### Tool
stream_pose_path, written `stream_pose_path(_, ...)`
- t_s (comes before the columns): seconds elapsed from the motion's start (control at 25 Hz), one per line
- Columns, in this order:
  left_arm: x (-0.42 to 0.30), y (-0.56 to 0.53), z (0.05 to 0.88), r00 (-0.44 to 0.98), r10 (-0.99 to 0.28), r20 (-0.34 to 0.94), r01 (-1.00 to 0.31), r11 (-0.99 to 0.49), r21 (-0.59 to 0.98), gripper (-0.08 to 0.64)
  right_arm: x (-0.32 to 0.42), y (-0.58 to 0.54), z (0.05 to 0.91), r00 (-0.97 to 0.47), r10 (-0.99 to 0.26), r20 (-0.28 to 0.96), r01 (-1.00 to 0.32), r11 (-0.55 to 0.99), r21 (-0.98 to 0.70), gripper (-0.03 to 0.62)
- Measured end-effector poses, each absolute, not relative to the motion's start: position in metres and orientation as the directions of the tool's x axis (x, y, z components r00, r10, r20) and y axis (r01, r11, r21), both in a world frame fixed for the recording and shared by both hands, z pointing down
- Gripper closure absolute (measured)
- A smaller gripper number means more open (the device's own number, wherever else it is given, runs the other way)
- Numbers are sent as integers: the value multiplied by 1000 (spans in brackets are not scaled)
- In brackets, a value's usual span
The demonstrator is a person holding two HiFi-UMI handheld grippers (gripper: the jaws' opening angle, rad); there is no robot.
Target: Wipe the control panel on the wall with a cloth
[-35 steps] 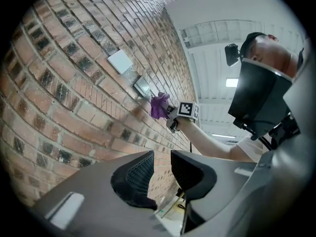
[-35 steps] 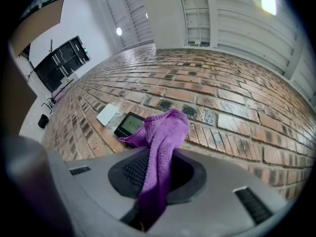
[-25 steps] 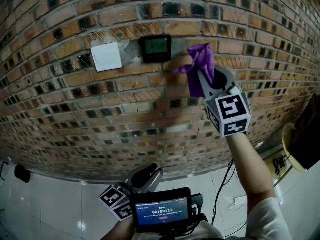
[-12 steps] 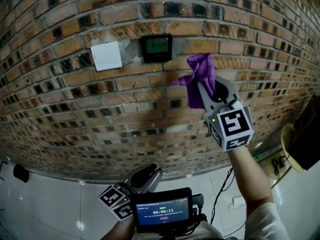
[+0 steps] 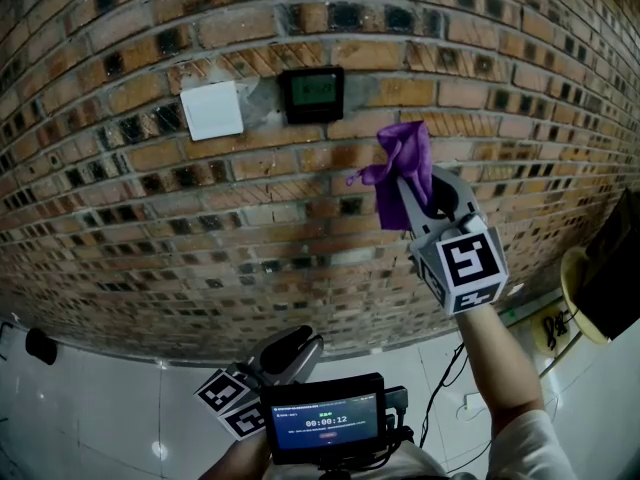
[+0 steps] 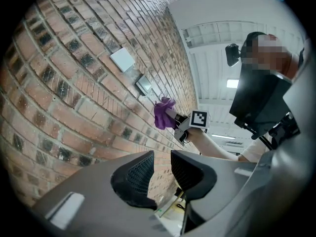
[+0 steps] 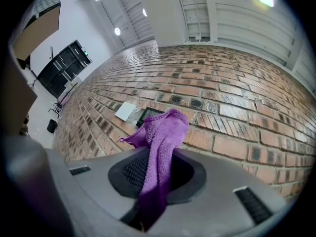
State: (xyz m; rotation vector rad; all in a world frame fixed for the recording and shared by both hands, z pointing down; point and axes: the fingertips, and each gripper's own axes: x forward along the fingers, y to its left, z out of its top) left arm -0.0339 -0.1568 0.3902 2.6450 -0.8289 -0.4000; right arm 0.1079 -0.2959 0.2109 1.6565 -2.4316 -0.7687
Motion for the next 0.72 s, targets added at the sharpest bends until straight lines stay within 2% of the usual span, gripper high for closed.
stream_pose_path(0.72,-33,-158,392,791,-591,-162,-493,-770,404,451,115,-283,250,-403,-905,-136,-854,318,411,511)
